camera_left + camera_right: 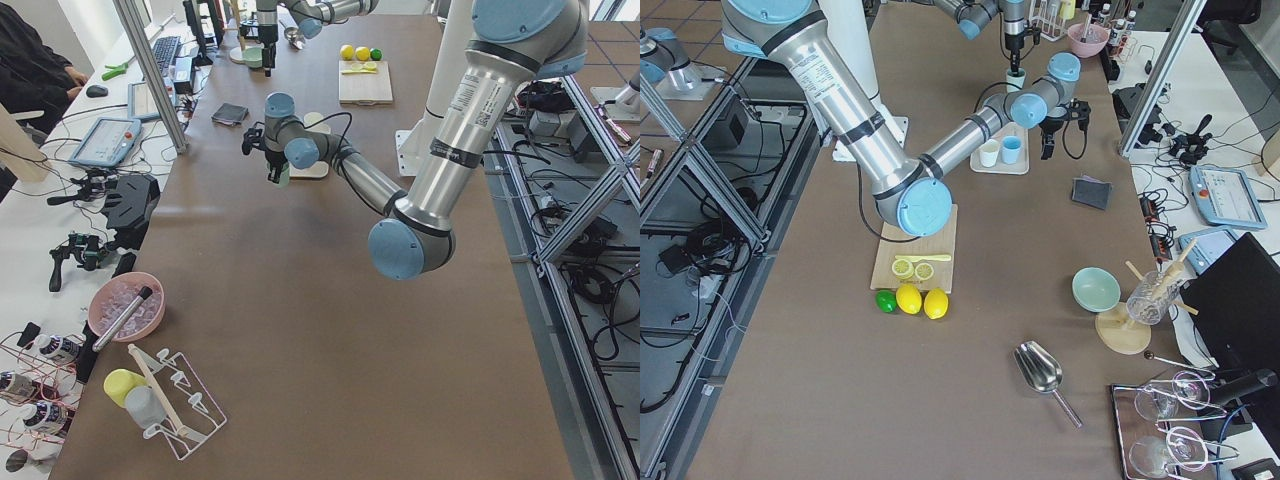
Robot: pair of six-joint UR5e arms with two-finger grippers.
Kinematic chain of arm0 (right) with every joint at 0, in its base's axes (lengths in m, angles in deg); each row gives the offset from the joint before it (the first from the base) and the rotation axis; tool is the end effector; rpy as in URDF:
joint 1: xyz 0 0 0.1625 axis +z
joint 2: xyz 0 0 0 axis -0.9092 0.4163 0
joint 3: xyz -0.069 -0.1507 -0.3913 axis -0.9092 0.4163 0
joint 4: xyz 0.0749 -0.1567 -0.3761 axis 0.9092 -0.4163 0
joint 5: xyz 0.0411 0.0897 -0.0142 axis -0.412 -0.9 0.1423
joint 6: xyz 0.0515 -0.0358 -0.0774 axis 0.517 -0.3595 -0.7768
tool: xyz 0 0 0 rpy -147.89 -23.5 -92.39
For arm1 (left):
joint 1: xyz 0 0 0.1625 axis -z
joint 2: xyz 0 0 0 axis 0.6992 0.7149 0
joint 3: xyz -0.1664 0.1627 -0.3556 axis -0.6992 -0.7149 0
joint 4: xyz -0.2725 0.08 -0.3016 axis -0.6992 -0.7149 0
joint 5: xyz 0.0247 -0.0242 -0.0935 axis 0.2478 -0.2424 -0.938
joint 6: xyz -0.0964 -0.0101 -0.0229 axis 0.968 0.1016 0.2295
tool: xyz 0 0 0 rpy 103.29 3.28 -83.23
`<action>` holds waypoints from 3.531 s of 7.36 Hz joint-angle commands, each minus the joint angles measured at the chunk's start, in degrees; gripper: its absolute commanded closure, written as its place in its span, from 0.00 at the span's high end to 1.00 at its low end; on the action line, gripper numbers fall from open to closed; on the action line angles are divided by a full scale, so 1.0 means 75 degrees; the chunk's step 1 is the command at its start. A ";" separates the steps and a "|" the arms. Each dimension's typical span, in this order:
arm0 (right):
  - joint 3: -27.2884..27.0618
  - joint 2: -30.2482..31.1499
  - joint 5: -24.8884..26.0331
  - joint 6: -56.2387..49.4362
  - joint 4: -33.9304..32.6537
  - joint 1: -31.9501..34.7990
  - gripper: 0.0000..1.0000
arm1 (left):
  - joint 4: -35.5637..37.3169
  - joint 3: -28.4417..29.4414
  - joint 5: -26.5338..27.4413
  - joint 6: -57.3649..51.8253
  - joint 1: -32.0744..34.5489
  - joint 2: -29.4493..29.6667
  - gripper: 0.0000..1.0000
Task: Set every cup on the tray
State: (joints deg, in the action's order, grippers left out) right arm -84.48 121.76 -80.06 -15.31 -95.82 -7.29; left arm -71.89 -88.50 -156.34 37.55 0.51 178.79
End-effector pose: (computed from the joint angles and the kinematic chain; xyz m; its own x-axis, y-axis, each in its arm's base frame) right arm -0.3056 -0.6179 0.2732 0.5827 0.0001 0.8127 -0.0360 0.9990 0.0257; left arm 0.4116 -0.5390 0.2710 0.6178 0.0932 -0.7808 0.0882 0.9785 0.1865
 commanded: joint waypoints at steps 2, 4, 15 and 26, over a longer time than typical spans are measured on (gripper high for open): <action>-0.0235 0.0917 -0.0010 -0.1316 -0.0061 0.0465 1.00 | 0.0011 0.1513 0.1101 0.1326 -0.1048 0.1662 0.00; -0.0258 0.1141 -0.0010 -0.1494 -0.0050 0.0536 1.00 | -0.0059 0.1712 0.1302 0.1339 -0.1143 0.1675 0.00; -0.0961 0.3480 -0.0233 -0.3958 0.0032 0.1881 1.00 | 0.0036 -0.0732 -0.0397 -0.1566 0.1899 -0.1142 0.98; -0.0422 0.5289 -0.0186 -0.7060 -0.0061 0.4297 1.00 | 0.0444 -0.0161 -0.2026 -0.6396 0.6402 -0.4161 0.98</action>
State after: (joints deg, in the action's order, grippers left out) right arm -87.92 160.88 -81.40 -67.30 -96.26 23.21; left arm -69.52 -89.91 -171.25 -9.17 46.35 148.43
